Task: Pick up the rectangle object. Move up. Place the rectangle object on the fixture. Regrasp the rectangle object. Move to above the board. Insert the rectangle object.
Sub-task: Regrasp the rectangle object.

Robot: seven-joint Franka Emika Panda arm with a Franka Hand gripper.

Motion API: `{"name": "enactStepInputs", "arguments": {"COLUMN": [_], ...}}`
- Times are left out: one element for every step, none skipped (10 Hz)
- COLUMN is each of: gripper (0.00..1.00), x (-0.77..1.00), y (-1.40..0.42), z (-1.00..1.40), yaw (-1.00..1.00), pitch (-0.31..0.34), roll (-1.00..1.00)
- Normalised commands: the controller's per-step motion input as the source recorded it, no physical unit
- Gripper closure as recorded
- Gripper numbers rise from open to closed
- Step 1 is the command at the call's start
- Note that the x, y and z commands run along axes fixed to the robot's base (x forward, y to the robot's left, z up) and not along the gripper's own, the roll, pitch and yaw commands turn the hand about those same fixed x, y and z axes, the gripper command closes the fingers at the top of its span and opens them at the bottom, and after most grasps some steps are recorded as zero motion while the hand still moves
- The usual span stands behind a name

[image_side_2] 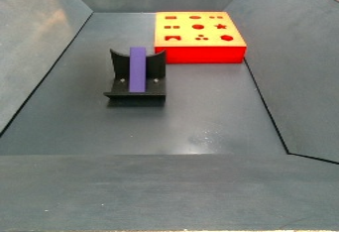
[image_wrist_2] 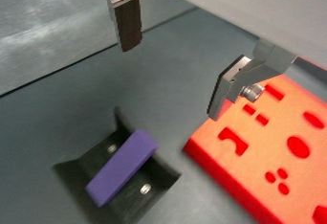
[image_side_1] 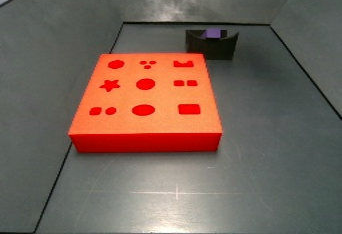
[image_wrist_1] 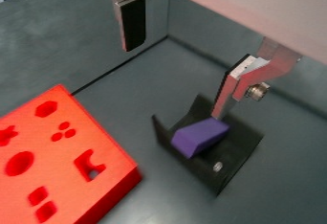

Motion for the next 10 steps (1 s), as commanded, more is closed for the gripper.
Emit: {"name": "enactStepInputs", "arguments": {"gripper": [0.0,0.0,0.0,0.0,0.0,0.0,0.0,0.0,0.0,0.0], "x": [-0.01,-0.01,-0.01,0.0,0.01,0.02,0.03,0.05,0.06,0.08], "y": [-0.02,-0.02,-0.02,-0.02,-0.02,-0.02,-0.02,-0.02,-0.03,-0.03], "z": [0.0,0.0,0.0,0.0,0.0,-0.01,-0.01,-0.01,-0.01,-0.01], "yaw": [0.01,0.01,0.01,0.01,0.02,0.02,0.02,0.03,0.04,0.05], "pitch": [0.012,0.012,0.015,0.021,0.025,0.034,0.042,0.059,0.075,0.104], "roll": [1.0,1.0,1.0,1.0,1.0,1.0,1.0,1.0,1.0,1.0]}}
